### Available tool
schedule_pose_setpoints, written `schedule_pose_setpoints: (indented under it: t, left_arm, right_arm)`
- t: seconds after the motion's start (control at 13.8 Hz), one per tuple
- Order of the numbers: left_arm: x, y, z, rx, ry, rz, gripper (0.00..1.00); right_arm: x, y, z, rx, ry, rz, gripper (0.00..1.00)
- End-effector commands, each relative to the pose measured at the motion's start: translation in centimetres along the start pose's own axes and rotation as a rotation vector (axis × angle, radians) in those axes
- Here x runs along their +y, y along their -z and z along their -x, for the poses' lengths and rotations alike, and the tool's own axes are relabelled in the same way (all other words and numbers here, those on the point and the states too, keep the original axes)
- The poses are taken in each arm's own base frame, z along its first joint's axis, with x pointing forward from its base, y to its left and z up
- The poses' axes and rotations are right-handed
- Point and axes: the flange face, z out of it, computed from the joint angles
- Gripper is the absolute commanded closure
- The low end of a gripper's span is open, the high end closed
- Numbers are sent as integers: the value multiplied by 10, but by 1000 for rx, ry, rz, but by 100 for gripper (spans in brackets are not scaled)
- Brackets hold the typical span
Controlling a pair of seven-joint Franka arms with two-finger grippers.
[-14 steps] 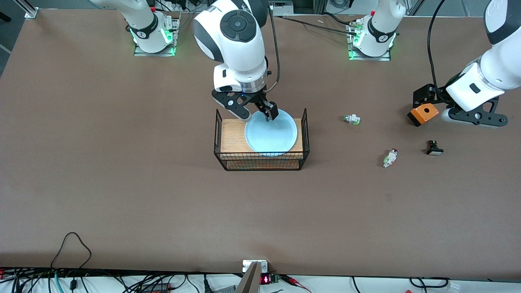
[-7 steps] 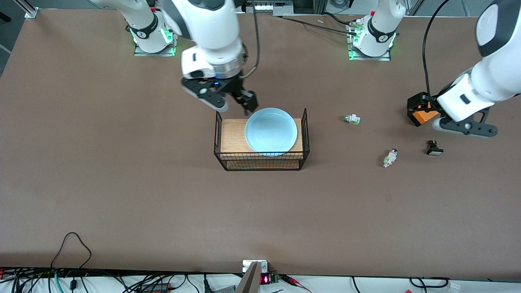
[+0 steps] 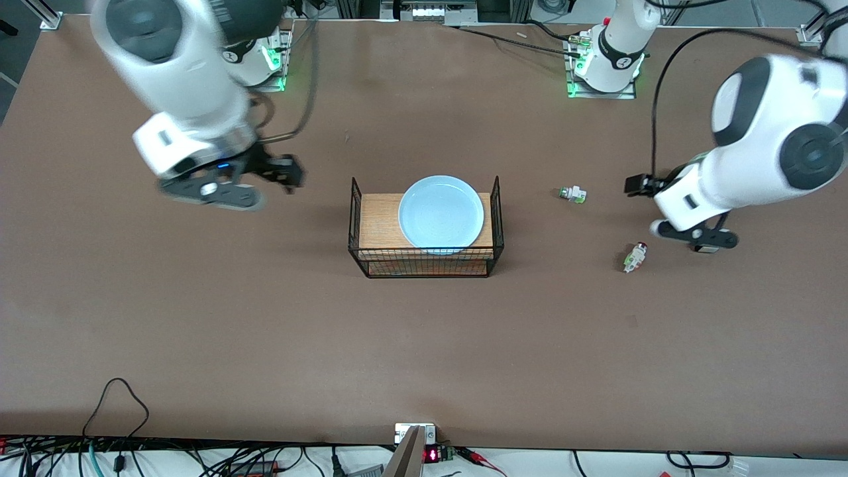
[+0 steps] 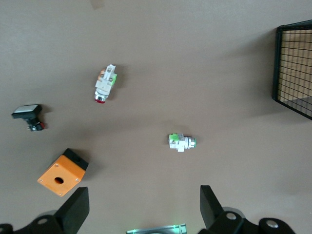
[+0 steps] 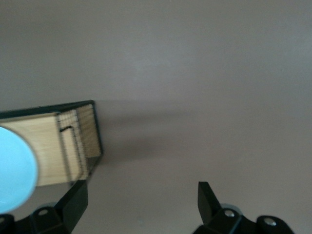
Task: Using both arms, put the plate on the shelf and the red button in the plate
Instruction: 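Retract the right gripper while the left gripper grasps the white-red button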
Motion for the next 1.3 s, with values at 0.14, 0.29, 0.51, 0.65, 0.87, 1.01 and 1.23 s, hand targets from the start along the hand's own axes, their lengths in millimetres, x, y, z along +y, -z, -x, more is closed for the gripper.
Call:
schedule_pose_setpoints:
  t: [0.14, 0.29, 0.51, 0.65, 0.87, 1.01, 1.23]
  left_arm:
    - [-22, -51, -22, -34, 142, -40, 0]
    - [-30, -66, -32, -15, 51, -121, 0]
    - [-41, -92, -59, 34, -177, -160, 0]
    - [-51, -118, -72, 48, -291, -163, 0]
    - [-72, -161, -73, 105, -411, -168, 0]
    - [-84, -200, -68, 124, -448, -160, 0]
    - [-84, -240, -70, 152, -461, -156, 0]
  right_arm:
    - [125, 6, -29, -57, 116, 19, 0]
    - [180, 1, -38, -84, 84, 20, 0]
    - [227, -5, -45, -94, 110, 8, 0]
    - [228, -4, -45, -94, 103, 11, 0]
    - [231, -3, -38, -139, 102, 8, 0]
    - [239, 25, -31, -105, 89, 1, 0]
    - [225, 26, -30, -103, 114, 12, 0]
